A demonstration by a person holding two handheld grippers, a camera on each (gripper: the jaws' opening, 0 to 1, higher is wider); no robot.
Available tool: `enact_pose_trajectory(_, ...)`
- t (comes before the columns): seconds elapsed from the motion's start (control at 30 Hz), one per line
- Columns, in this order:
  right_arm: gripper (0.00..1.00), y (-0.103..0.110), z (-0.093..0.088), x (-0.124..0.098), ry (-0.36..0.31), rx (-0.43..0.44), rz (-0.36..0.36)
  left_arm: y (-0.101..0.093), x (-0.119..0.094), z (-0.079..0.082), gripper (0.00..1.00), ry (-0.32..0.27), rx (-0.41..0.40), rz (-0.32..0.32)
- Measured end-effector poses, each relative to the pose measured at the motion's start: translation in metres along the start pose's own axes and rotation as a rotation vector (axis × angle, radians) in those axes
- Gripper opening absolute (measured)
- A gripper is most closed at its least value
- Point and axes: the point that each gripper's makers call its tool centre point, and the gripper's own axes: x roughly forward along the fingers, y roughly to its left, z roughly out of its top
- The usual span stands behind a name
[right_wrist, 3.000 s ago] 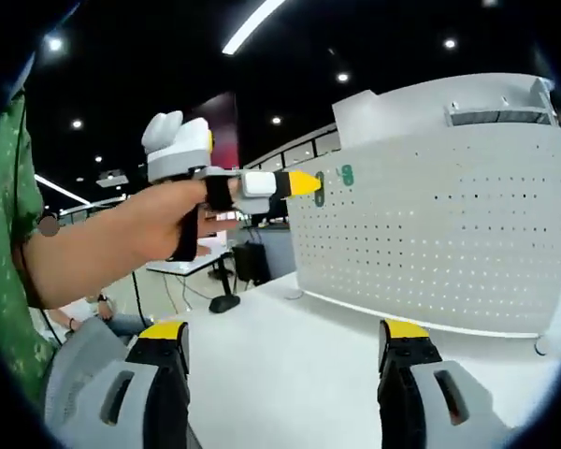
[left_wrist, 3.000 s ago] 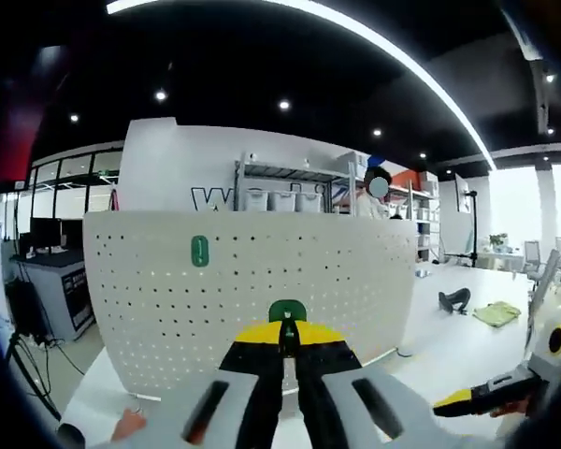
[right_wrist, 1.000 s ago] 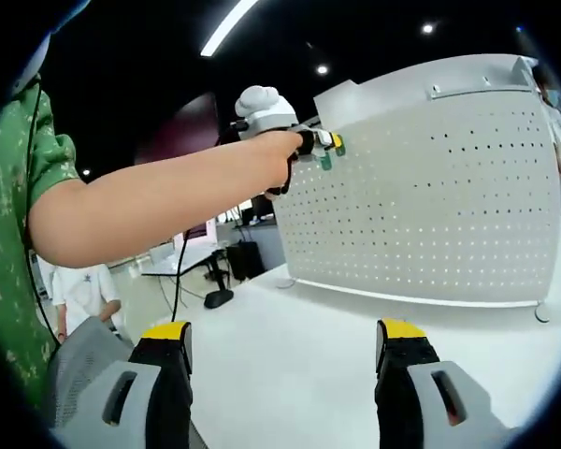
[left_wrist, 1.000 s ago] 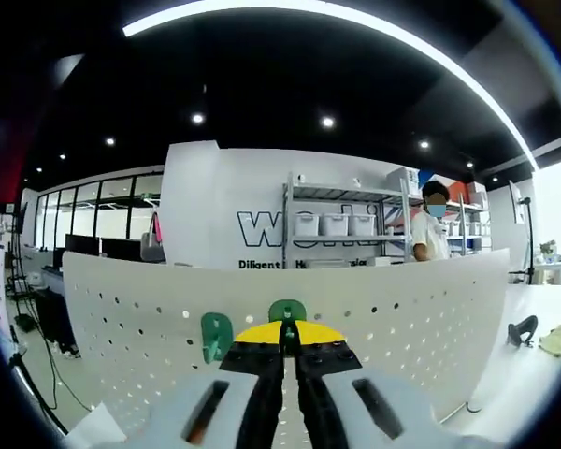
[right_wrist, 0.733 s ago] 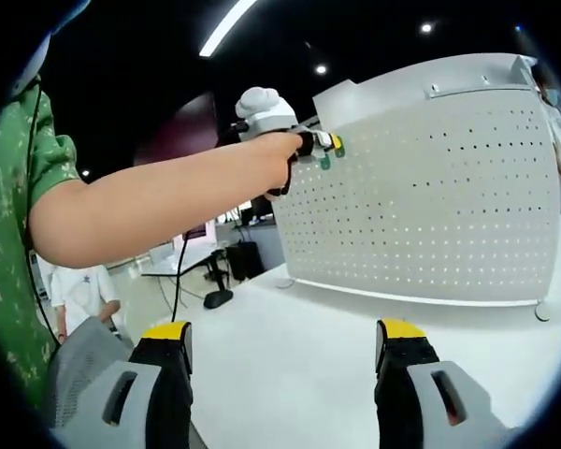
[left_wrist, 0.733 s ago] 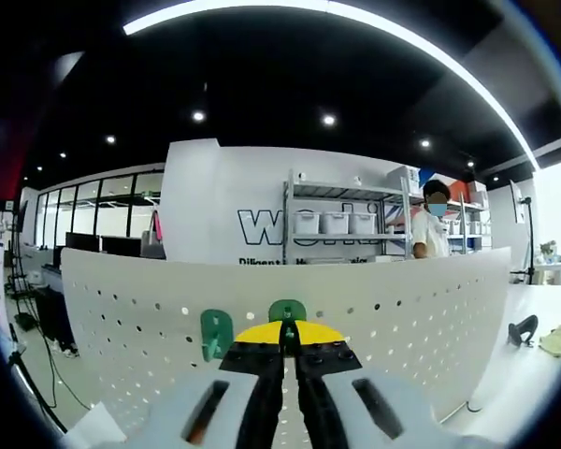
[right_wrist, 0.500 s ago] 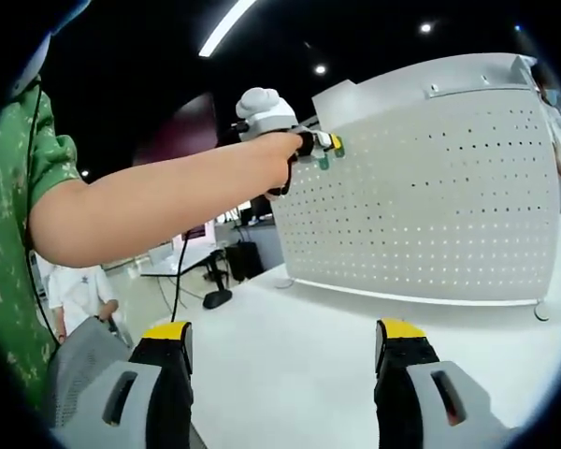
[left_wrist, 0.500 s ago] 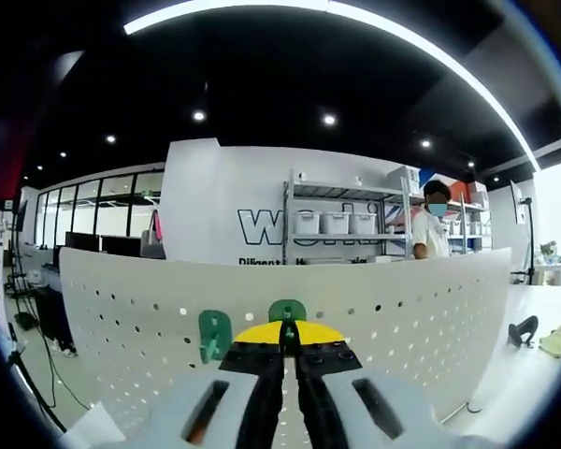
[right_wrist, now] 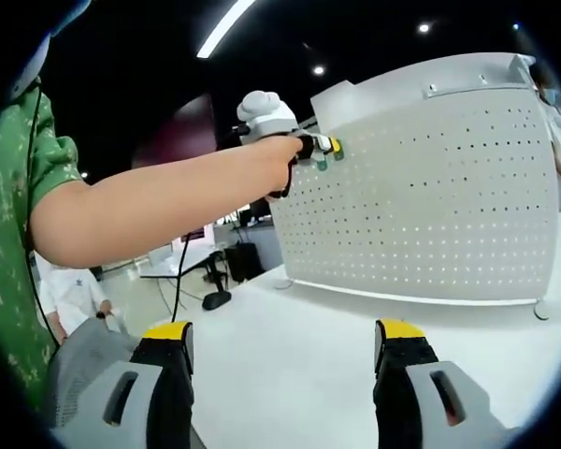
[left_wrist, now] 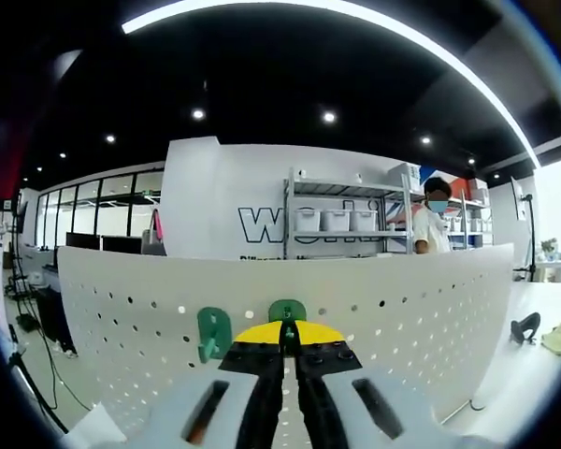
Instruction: Insert the hook assembly into the mounting plate slot until the hook locks in place.
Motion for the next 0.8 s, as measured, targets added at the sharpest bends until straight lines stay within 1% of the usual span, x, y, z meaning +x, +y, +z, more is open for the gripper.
enact_pose_trajectory(0.8,0.8,0.0007,-0.0013,0.0004,0.005,0.003,0.003,0.0007,0.0019,-0.0013,0.03,0.006,0.012,0.003)
